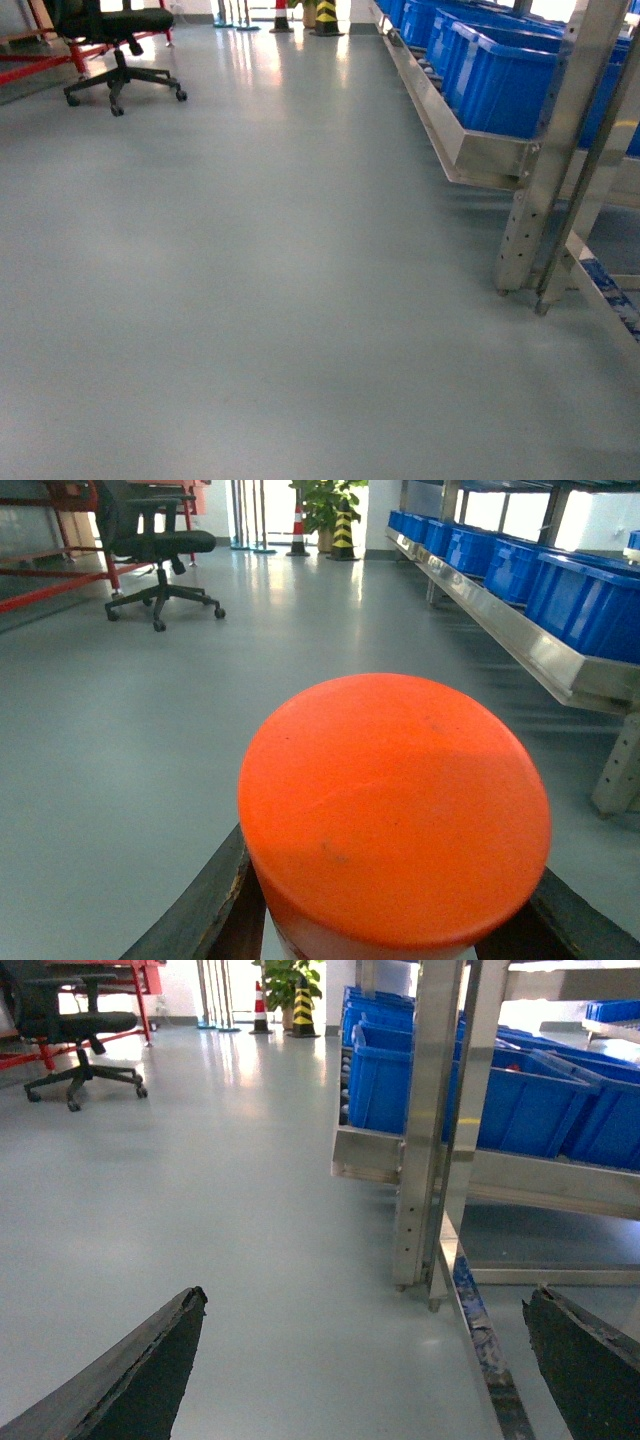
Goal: Pick capacitor and pack into box
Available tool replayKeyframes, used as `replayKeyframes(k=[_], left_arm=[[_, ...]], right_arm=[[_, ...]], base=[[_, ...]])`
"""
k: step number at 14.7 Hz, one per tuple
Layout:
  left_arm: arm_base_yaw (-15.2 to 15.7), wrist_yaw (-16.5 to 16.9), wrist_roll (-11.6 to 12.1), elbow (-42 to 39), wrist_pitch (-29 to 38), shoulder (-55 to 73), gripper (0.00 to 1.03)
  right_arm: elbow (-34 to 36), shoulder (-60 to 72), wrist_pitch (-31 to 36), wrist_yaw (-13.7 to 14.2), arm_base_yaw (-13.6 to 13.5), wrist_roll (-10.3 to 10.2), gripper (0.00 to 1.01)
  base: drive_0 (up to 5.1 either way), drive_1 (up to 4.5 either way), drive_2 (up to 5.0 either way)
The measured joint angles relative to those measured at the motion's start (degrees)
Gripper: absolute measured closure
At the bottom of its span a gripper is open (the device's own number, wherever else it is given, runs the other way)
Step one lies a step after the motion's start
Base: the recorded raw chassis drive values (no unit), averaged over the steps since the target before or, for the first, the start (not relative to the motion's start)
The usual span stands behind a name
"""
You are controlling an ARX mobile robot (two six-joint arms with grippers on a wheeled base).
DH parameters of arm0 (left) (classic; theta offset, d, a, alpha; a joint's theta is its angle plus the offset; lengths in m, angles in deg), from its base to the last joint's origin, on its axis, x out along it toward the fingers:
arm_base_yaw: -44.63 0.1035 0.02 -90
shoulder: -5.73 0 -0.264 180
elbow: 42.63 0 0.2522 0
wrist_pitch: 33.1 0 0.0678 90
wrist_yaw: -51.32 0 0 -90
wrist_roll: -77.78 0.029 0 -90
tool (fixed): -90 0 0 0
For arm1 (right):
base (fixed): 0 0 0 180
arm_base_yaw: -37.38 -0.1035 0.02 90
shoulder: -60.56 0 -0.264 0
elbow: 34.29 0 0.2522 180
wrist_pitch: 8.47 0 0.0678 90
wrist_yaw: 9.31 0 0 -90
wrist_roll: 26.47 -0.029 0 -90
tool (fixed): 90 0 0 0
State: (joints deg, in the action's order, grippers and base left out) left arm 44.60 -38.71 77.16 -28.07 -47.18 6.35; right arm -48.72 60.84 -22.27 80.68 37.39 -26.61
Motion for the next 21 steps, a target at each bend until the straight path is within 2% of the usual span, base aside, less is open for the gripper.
replayKeyframes(k=[21], left_arm=[[0.02, 0.02, 0.00, 0.00, 0.20, 0.00, 0.59]], right_arm=[[0.00, 0.00, -0.09, 0.02, 0.00, 0.00, 0.03]], base=[[-5.0, 2.44, 2.4]])
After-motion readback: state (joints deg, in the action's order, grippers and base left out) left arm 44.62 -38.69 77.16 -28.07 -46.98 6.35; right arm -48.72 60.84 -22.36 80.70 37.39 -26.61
